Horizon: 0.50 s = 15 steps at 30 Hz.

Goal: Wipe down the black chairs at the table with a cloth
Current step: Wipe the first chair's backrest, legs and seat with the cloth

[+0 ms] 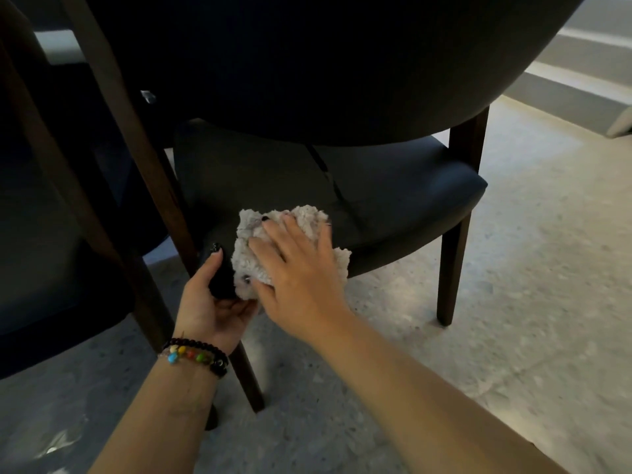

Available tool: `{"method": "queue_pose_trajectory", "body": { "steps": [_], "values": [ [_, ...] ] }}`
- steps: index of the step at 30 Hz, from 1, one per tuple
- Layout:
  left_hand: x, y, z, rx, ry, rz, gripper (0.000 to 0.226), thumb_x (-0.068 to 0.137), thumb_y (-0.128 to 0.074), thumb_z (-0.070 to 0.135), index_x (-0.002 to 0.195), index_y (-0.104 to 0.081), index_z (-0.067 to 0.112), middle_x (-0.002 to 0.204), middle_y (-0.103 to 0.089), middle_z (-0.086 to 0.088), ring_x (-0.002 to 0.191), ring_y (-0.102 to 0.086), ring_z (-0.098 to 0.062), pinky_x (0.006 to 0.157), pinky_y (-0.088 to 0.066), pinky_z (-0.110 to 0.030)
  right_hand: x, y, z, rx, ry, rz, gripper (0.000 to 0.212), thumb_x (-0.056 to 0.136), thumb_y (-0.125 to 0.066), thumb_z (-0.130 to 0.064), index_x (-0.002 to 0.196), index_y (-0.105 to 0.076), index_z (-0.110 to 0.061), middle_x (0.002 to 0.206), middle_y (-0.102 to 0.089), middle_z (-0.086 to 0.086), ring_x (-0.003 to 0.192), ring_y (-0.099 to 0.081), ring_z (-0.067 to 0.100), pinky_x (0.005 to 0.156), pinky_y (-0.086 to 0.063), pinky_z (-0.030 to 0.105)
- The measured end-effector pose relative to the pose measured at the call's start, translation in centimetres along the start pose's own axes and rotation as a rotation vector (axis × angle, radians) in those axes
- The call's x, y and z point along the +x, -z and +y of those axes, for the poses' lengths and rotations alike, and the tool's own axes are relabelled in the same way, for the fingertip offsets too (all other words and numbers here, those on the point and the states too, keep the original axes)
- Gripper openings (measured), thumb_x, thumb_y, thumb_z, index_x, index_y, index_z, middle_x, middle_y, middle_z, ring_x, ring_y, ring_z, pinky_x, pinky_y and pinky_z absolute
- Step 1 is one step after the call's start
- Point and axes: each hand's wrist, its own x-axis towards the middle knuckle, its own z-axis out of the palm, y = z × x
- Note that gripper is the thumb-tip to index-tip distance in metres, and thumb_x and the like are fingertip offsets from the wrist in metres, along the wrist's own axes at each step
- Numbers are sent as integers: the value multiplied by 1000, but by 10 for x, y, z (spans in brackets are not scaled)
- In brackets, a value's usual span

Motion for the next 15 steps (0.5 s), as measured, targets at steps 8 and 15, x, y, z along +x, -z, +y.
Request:
{"method": "queue_pose_trajectory", "body": {
  "steps": [8,15],
  "values": [
    [-2,-4,2,-53,-3,130,63,68,-81,38,123,-55,20,116,-64,-9,108,-61,-29,107,-40,-45,-5,29,58,129,-215,124,38,88,-54,-16,126,-59,-14,139,-48,8,132,-42,25,106,-43,42],
    [-2,-14,-2,-107,-14,113,48,75,-78,37,117,-57,23,117,-63,-8,105,-62,-28,99,-47,-44,1,27,84,87,-474,152,50,95,-51,-37,142,-42,-24,153,-35,2,147,-18,29,120,-9,48]
  ]
}}
